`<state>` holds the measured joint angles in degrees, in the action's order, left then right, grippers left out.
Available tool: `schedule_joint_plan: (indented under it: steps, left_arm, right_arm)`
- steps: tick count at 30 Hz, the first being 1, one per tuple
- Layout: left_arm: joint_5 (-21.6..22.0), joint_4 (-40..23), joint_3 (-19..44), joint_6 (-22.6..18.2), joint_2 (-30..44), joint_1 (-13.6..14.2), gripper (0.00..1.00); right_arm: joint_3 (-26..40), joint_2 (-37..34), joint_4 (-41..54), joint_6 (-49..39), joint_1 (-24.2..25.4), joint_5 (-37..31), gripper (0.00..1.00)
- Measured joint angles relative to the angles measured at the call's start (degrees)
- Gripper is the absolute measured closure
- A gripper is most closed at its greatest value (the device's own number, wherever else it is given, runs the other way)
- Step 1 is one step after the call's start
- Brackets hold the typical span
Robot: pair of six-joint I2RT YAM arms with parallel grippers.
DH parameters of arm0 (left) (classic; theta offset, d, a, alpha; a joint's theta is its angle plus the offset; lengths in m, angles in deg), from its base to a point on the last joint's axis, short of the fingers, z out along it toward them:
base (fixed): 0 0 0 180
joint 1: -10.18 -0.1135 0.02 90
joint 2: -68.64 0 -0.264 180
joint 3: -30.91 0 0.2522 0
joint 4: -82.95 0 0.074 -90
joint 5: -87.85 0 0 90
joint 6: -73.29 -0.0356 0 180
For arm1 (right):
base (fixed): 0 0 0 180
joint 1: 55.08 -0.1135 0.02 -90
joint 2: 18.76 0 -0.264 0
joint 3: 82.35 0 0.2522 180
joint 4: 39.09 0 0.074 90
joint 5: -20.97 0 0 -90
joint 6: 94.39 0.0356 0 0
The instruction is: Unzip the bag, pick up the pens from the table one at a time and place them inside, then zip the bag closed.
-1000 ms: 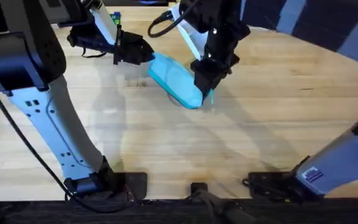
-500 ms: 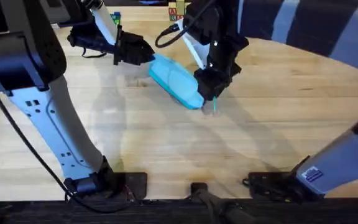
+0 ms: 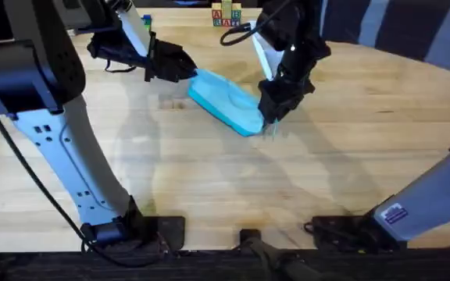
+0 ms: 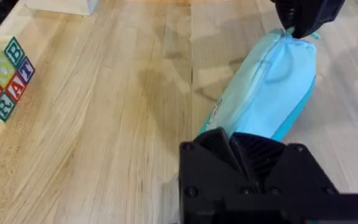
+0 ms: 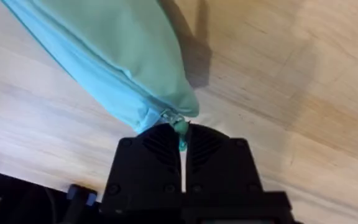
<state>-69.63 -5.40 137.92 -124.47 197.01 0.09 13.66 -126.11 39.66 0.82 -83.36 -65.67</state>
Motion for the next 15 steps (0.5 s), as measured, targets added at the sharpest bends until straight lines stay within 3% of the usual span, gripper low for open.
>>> schedule_joint_plan:
  steps: [15]
  left_arm:
    - [0.24, 0.26, 0.00, 0.17, -0.02, -0.11, 0.959]
  right_arm:
    - [-2.67, 6.44, -3.75, 2.09, 2.28, 2.95, 0.966]
